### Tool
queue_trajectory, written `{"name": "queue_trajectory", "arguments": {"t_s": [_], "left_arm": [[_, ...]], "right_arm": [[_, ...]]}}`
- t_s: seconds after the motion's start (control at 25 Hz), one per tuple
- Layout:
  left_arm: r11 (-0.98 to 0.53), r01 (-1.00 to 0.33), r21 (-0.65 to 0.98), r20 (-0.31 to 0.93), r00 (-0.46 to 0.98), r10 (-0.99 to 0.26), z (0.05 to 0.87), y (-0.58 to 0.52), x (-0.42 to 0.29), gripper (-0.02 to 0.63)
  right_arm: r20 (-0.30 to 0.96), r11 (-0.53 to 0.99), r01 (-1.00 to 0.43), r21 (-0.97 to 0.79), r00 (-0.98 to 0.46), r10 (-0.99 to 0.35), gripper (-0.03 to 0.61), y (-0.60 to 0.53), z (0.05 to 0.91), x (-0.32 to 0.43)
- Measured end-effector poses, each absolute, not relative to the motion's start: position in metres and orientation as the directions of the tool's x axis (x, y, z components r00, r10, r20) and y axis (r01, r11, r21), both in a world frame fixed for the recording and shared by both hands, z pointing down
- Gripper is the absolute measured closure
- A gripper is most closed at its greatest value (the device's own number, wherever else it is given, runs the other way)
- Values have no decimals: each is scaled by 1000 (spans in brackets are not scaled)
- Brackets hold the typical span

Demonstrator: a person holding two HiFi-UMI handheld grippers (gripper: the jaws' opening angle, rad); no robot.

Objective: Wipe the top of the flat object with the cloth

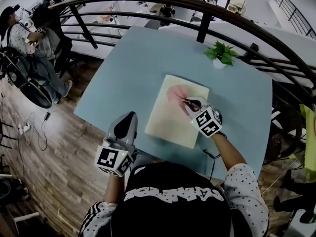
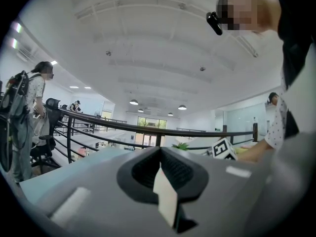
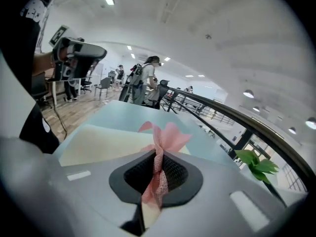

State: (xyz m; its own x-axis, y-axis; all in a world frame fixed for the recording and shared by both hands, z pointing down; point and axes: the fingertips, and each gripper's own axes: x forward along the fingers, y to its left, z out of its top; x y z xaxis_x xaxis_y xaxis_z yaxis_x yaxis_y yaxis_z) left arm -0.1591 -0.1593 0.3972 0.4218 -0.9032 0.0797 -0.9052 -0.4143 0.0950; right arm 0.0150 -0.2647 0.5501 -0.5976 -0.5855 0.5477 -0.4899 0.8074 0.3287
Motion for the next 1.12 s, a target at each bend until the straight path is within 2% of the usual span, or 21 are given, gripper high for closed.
{"name": "queue_trajectory", "arguments": {"t_s": [0.24,0.6,1.12], "left_arm": [[-373,-923,92,87,380,-921,400,-159,-177,614],[-311,-947,85,93,318,-943,399,-161,-203,614],[-316,-944,93,99,324,-941,401,-170,-208,614]], "right_arm": [[556,715,-575,399,-468,-687,558,-327,549,59],[658,704,-565,430,-338,-673,558,-371,591,78],[685,724,-529,444,-320,-654,559,-365,609,71]]}}
